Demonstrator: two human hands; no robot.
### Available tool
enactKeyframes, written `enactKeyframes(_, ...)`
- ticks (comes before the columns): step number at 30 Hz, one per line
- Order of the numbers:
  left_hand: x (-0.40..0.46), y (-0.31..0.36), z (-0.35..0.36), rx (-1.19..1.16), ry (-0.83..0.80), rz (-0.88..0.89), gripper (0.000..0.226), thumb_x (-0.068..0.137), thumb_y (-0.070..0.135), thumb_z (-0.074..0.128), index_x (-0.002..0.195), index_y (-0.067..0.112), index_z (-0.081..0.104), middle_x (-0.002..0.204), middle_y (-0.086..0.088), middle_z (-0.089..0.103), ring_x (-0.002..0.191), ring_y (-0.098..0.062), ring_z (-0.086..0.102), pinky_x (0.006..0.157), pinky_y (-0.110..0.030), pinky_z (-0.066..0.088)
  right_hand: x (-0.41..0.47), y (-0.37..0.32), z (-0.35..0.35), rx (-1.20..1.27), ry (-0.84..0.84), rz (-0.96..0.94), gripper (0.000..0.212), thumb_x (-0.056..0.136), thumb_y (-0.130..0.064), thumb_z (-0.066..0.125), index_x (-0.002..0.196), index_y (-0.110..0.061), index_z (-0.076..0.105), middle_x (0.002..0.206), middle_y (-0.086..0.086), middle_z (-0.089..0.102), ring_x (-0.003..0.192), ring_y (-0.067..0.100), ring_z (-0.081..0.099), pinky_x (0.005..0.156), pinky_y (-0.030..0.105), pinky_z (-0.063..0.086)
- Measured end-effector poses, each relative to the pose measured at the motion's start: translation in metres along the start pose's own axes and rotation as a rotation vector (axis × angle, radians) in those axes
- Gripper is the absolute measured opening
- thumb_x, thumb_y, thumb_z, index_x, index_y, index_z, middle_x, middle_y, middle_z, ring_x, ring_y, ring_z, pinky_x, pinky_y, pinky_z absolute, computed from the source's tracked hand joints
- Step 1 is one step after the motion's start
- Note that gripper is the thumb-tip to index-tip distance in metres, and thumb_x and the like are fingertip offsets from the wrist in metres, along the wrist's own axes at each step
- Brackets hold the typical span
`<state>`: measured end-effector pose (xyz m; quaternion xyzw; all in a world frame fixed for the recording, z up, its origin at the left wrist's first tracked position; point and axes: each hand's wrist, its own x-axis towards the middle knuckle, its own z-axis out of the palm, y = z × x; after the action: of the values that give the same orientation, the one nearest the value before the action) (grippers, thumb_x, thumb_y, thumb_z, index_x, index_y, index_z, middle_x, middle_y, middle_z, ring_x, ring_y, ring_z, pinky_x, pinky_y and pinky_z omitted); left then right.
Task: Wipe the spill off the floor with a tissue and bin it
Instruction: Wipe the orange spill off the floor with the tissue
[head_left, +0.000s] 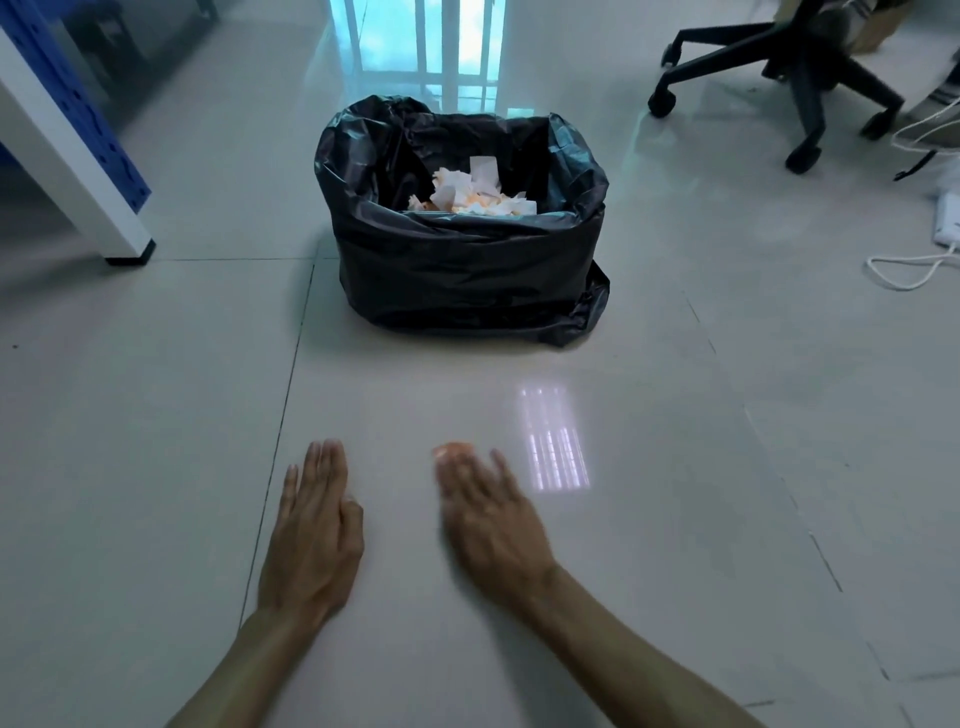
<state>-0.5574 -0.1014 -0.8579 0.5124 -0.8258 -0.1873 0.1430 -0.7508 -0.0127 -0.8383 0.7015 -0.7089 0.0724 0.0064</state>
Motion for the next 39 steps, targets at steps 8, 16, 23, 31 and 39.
enactKeyframes(8, -0.001, 0.001, 0.001, 0.034, -0.034, -0.001, 0.066, 0.090, 0.036, 0.005, 0.152, 0.014, 0.002, 0.162, 0.001, 0.002, 0.150, -0.006, -0.006, 0.124, -0.035, -0.001, -0.051, 0.145, -0.024, -0.066, -0.043, 0.639, 0.054, 0.101, -0.015, 0.031, 0.152, 0.001, 0.019, 0.160, 0.015, 0.022, 0.149, 0.026, 0.018, 0.122, 0.043, 0.003)
enactKeyframes(16, -0.002, 0.003, 0.001, 0.034, -0.041, -0.001, 0.066, 0.092, 0.033, 0.014, 0.154, 0.011, 0.007, 0.164, -0.001, 0.003, 0.149, -0.005, -0.009, 0.122, -0.029, -0.007, -0.025, 0.044, -0.017, -0.125, 0.029, 0.271, 0.081, 0.097, -0.011, -0.014, 0.119, 0.017, 0.059, 0.124, 0.034, 0.060, 0.115, 0.047, 0.059, 0.115, 0.045, 0.015)
enactKeyframes(23, -0.020, 0.001, -0.008, -0.020, -0.089, 0.052, 0.061, 0.096, 0.026, 0.025, 0.153, 0.009, 0.015, 0.163, -0.002, 0.006, 0.151, -0.010, 0.001, 0.123, -0.028, 0.000, -0.029, -0.059, -0.006, 0.020, -0.168, -0.132, 0.047, 0.100, -0.023, 0.033, 0.135, 0.000, 0.054, 0.139, 0.015, 0.055, 0.132, 0.027, 0.050, 0.118, 0.042, 0.023)
enactKeyframes(31, -0.042, -0.004, -0.012, 0.073, -0.113, 0.127, 0.066, 0.093, 0.030, 0.018, 0.153, 0.007, 0.004, 0.163, -0.001, 0.001, 0.150, -0.006, -0.004, 0.123, -0.029, -0.001, -0.070, 0.035, -0.023, 0.080, -0.035, 0.194, 0.050, 0.104, -0.021, 0.021, 0.141, 0.002, 0.045, 0.148, 0.014, 0.045, 0.137, 0.027, 0.044, 0.118, 0.040, 0.017)
enactKeyframes(39, -0.049, 0.001, -0.010, 0.140, -0.123, 0.120, 0.066, 0.094, 0.031, 0.015, 0.151, 0.005, -0.004, 0.163, -0.005, -0.004, 0.151, -0.011, -0.008, 0.122, -0.027, -0.007, -0.119, 0.120, -0.039, 0.069, -0.054, 0.552, 0.048, 0.103, -0.011, 0.022, 0.146, 0.009, 0.026, 0.155, 0.025, 0.026, 0.146, 0.034, 0.025, 0.123, 0.042, 0.005)
